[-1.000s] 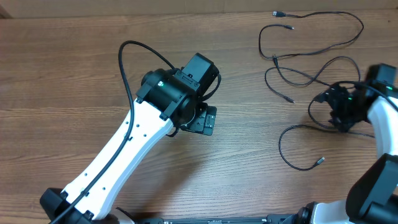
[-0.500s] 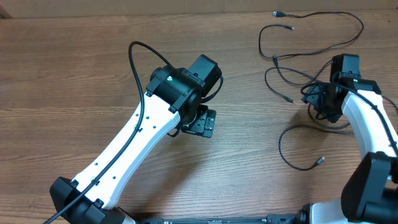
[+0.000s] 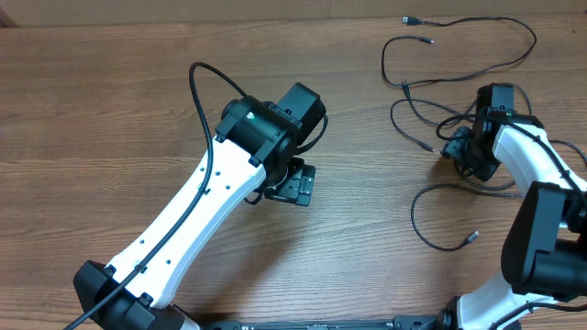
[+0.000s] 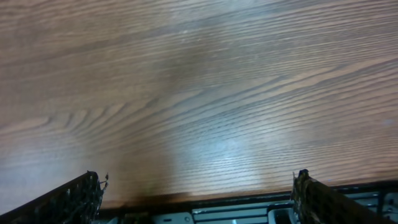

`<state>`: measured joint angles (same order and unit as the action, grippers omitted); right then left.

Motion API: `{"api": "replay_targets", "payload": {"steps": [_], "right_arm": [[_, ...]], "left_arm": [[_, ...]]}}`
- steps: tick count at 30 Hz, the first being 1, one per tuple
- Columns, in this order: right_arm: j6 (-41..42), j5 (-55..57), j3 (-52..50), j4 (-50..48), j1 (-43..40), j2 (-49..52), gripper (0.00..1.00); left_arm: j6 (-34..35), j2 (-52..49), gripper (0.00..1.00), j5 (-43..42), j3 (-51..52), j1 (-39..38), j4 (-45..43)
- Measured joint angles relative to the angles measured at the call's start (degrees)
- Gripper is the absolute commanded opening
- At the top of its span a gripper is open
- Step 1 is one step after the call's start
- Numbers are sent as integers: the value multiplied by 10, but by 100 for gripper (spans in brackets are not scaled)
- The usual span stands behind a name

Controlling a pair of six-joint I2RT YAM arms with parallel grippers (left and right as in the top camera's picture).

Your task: Untangle cables

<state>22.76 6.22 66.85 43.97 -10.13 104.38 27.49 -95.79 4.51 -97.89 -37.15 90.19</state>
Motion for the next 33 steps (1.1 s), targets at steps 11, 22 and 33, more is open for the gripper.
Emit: {"api": "replay_targets", "payload": {"steps": [11,22,33], "right_arm": [[-22,0,0,-14,0,24,58],[-30,1,-2,-28,0,31,41],[-33,-4,-19,-35,0,31,17]], "left_arm": [[43,0,99,18,0,40,13],[57,0,100,20,0,95,14],[57,0,100,20,0,99,16]]}}
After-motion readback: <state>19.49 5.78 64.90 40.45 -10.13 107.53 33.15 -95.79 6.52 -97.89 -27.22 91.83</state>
